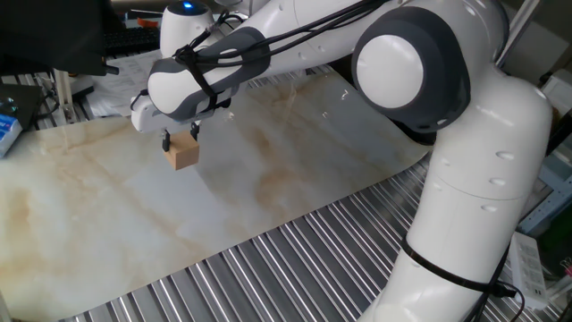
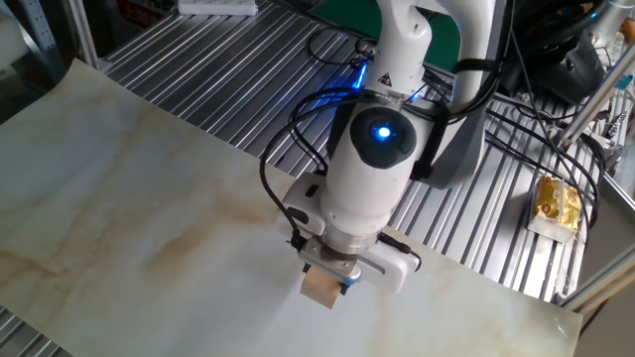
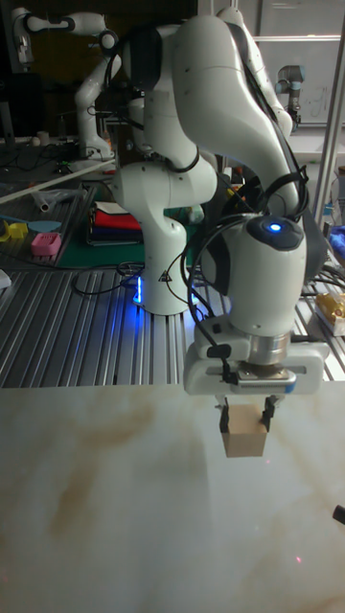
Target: Pick up the small block on the left and move it to the right
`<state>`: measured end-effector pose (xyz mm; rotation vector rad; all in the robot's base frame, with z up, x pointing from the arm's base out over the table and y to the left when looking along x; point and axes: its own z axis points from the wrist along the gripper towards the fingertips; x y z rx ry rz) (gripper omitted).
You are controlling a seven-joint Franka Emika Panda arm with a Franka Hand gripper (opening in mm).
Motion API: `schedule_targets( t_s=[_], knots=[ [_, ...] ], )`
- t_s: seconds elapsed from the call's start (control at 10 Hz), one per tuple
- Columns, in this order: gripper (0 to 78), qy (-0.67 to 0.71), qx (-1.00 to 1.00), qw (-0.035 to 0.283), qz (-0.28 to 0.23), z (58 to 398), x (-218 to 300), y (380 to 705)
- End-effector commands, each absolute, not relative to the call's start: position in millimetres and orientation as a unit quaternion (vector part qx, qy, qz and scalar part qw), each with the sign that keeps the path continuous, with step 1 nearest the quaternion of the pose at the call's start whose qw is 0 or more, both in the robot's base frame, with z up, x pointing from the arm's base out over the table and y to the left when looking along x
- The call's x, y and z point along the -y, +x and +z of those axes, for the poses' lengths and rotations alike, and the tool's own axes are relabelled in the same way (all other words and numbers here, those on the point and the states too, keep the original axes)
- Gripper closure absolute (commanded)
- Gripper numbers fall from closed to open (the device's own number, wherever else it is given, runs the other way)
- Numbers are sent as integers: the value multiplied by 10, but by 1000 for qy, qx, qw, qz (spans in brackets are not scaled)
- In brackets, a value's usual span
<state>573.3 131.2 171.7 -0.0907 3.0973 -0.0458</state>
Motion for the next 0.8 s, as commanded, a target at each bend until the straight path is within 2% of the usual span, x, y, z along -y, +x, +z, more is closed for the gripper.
schedule_targets(
  t_s=[0.1,0.8],
  knots=[
    [764,-24,-999,21,-4,1714,-1316,5753],
    [764,-12,-999,33,-4,1472,-1339,5803]
  ],
)
